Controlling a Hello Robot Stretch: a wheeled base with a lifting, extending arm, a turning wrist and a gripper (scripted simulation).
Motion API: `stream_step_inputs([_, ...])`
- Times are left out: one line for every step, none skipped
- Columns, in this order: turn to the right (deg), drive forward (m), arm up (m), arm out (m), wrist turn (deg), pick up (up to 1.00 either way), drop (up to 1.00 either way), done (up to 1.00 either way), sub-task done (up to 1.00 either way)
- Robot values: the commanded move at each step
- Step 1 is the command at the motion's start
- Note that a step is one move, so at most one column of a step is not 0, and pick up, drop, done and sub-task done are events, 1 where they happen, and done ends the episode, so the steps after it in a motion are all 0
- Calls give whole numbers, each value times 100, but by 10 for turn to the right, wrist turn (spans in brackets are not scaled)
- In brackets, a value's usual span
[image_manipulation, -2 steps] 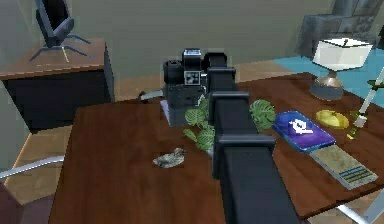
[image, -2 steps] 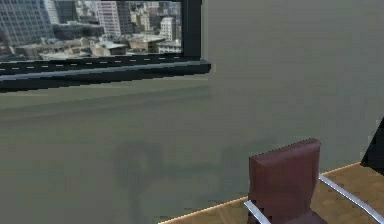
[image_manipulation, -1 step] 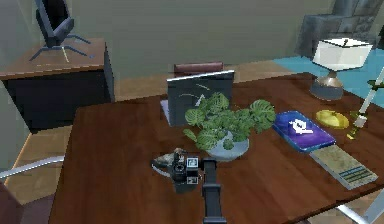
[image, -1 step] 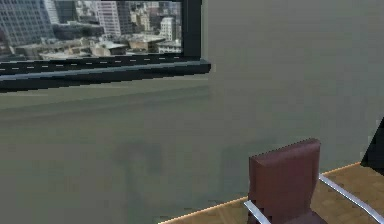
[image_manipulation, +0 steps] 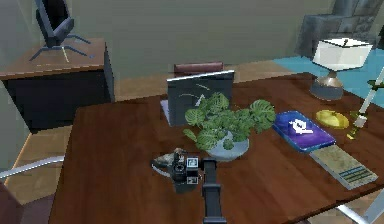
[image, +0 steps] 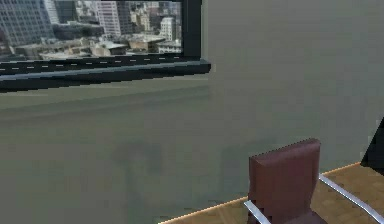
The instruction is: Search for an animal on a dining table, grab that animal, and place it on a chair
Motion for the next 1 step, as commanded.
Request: stream_step_inputs([0,0,10,0,0,0,0,0,0])
